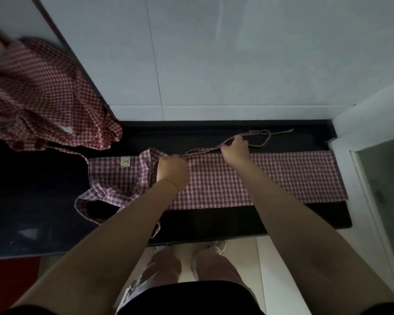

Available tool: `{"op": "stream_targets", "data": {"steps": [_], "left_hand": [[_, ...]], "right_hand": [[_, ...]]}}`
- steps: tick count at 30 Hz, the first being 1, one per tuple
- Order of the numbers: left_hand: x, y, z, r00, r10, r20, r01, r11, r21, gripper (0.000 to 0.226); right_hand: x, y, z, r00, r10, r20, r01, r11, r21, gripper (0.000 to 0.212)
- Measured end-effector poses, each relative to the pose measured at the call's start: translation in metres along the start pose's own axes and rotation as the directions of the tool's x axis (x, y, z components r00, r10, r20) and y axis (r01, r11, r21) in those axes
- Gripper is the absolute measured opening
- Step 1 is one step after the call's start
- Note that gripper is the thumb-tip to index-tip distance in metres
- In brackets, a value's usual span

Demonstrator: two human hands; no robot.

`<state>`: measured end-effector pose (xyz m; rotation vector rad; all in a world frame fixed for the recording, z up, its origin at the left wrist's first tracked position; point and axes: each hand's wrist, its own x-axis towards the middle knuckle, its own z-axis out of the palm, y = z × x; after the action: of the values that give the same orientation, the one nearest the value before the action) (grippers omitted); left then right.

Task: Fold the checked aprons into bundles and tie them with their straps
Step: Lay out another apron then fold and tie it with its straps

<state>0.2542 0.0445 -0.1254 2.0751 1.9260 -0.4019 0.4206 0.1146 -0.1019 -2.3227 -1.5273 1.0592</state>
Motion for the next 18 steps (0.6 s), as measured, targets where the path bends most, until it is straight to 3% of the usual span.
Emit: {"op": "stream_targets", "data": {"steps": [2, 4, 5, 7, 9, 12, 13, 18], "left_hand": [[-0.01, -0.016, 0.007, 0.991, 0.002, -0.132, -0.019, 0.992, -0.128, 0.028], [-0.025, -0.034, 0.014, 0.96, -0.085, -0.266, 0.036, 0.982, -0.184, 0.048], [-0.034, -0.041, 0.016, 0.949, -0.165, -0.267, 0.115, 0.974, -0.195, 0.059], [-0.044, -0.05, 0.016, 0.937, -0.327, -0.12, 0.302, 0.935, -0.187, 0.08], [-0.052, -0.063, 0.02, 0.903, -0.422, 0.076, 0.429, 0.888, -0.165, 0.089], [-0.058, -0.092, 0.016, 0.861, -0.395, 0.321, 0.475, 0.85, -0.226, 0.064], [-0.06, -0.104, 0.015, 0.851, -0.36, 0.382, 0.466, 0.853, -0.236, 0.052], [-0.062, -0.153, -0.013, 0.798, -0.185, 0.573, 0.305, 0.945, -0.121, 0.036]], "right_hand": [[-0.018, -0.001, 0.016, 0.982, -0.166, -0.094, 0.143, 0.966, -0.216, 0.038], [-0.036, -0.007, 0.038, 0.946, -0.323, 0.025, 0.313, 0.891, -0.328, 0.016], [-0.045, -0.012, 0.049, 0.933, -0.333, 0.134, 0.359, 0.868, -0.343, 0.011], [-0.055, -0.015, 0.071, 0.9, -0.284, 0.33, 0.395, 0.851, -0.345, 0.021], [-0.061, -0.014, 0.09, 0.86, -0.169, 0.481, 0.369, 0.858, -0.359, 0.045], [-0.055, 0.008, 0.112, 0.865, -0.069, 0.498, 0.337, 0.814, -0.473, 0.113], [-0.054, 0.014, 0.116, 0.873, -0.08, 0.482, 0.354, 0.783, -0.511, 0.125], [-0.066, 0.013, 0.099, 0.897, -0.118, 0.425, 0.377, 0.708, -0.598, 0.115]]}}
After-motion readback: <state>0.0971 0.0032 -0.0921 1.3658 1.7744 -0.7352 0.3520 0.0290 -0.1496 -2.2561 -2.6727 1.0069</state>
